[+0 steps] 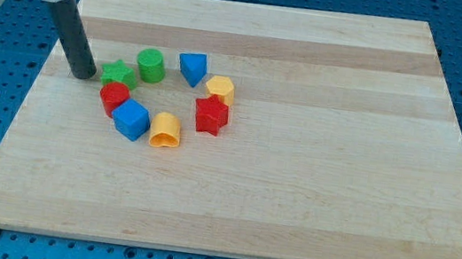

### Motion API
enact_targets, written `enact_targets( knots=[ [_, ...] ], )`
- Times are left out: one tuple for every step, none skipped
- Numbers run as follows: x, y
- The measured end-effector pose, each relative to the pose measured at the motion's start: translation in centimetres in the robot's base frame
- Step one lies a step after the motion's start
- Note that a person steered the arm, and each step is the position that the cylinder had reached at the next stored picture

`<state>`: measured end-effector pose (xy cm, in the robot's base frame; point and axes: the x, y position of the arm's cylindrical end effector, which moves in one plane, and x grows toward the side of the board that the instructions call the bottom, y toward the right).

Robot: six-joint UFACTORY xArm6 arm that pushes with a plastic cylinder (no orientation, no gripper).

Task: Nudge the blue triangle left a bit

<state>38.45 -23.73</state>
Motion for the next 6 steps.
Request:
enact_targets(
  knots=[
    [-7.0,1.4],
    [-11.9,7.5],
    [-7.4,16.4],
    [-5.7,21.6],
    [-2.8,18.6],
    [-1.0,18.0]
  ],
)
